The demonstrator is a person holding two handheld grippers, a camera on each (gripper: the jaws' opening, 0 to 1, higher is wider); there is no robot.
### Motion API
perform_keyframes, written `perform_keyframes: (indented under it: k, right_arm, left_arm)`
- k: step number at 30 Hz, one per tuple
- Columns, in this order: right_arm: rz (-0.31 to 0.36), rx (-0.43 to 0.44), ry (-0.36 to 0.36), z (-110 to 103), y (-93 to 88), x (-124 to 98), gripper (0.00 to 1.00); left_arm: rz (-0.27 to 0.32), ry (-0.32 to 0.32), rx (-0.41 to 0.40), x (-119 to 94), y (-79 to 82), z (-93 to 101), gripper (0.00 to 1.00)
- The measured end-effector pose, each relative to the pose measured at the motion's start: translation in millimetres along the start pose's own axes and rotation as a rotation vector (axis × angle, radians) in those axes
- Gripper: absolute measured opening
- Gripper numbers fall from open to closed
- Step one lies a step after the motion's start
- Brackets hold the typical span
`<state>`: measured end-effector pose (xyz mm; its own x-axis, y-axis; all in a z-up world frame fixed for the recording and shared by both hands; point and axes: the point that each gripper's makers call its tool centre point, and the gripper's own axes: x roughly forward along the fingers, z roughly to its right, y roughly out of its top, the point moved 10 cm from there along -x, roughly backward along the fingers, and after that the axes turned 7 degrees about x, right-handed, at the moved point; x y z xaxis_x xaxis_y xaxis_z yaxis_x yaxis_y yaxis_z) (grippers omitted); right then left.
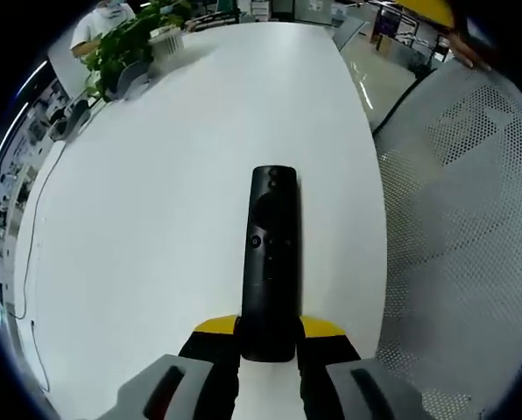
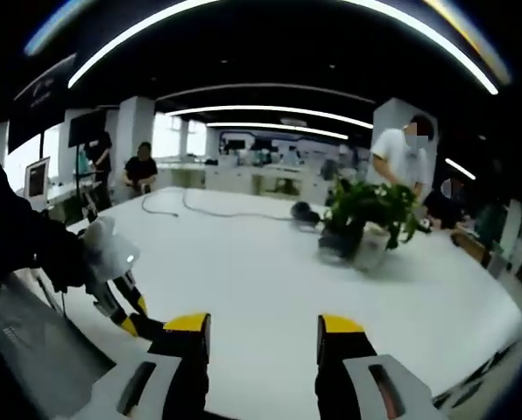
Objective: Press the specified remote control buttons in sequence, fully releasing each button before pressing the next.
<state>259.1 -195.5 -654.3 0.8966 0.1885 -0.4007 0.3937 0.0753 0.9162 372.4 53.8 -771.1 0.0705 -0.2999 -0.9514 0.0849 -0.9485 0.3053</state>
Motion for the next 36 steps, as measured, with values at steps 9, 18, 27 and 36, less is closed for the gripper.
perform_keyframes:
  k: [9,18,27,36]
  right_arm:
    - [0.005,0.004,-0.018,2.3,-0.3,-0.4,0.44]
    - [0.016,0.013,-0.032,3.2,0.0,-0.8,0.42]
    - [0.000,0.015,-0.050,4.6,-1.3,0.1,0.40]
    - [-0.017,0.011,-0.064,5.2,-2.3,0.3,0.38]
  left_arm:
    - [-0.051,-0.010,0.027,1.3,-1.3,-28.1,0.24]
    - [-0.056,-0.014,0.034,0.5,-4.8,-48.6,0.24]
    - [-0.060,-0.015,0.037,1.2,-6.3,-74.2,0.24]
    - [-0.065,-0.015,0.033,1.2,-6.2,-96.6,0.24]
